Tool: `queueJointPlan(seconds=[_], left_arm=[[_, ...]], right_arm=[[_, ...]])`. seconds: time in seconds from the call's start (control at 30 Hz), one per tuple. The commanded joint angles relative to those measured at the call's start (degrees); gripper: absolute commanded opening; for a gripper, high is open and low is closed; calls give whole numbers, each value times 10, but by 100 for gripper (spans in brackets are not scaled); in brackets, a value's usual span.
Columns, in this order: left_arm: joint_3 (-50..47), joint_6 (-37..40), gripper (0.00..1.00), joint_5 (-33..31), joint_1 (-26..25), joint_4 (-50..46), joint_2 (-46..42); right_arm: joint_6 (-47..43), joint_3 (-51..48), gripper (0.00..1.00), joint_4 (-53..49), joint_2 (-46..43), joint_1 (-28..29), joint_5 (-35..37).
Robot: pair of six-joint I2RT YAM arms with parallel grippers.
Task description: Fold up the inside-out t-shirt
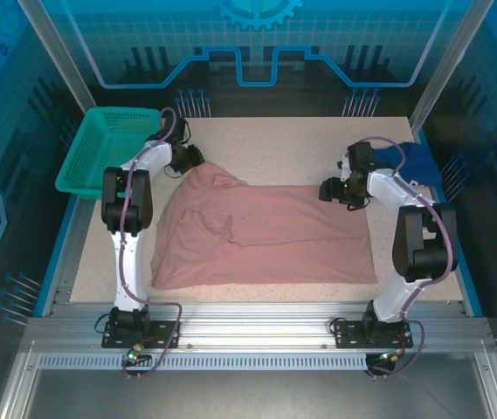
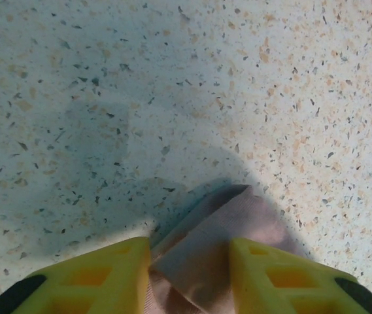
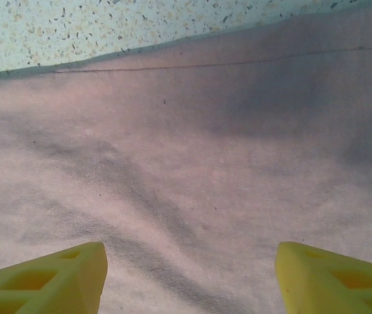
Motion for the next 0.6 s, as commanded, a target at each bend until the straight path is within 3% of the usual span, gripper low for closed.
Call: queueJointPlan(seconds=[0.0, 0.23, 0.57], left_arm=[[19, 7, 33, 22, 0, -17, 5], [19, 16, 19, 15, 0, -15, -6], [20, 33, 4, 11, 0, -18, -25]], right_arm=[[-1, -7, 69, 1, 5, 6, 0], [9, 6, 69, 4, 7, -2, 23], [99, 82, 70, -1, 59, -47, 131]])
